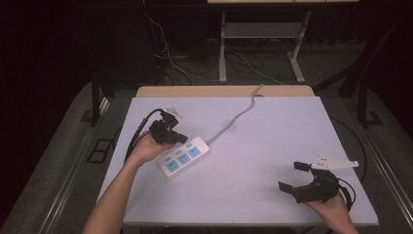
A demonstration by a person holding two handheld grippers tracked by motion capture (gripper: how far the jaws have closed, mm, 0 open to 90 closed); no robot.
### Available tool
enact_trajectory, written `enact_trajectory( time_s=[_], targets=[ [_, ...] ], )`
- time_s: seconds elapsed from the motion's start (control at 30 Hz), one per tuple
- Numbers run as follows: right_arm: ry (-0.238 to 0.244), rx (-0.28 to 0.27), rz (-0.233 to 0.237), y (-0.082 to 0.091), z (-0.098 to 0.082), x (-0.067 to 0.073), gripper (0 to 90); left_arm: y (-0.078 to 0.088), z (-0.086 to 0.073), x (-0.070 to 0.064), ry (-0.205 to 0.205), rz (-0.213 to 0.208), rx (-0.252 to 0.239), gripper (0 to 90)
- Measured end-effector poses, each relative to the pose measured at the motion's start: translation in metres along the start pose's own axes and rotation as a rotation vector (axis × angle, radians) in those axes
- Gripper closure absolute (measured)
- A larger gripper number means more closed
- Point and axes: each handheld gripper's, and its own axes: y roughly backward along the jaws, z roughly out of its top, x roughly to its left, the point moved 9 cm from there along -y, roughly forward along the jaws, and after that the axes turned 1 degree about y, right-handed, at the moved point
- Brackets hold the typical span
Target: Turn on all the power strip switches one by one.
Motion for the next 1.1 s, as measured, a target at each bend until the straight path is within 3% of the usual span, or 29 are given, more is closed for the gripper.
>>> enact_trajectory(
  time_s=[1.1],
  targets=[
    [0.000,-0.001,0.002,0.001,-0.001,0.000,0.7,-0.030,0.001,-0.001,-0.017,-0.005,0.032,89.5]
  ],
)
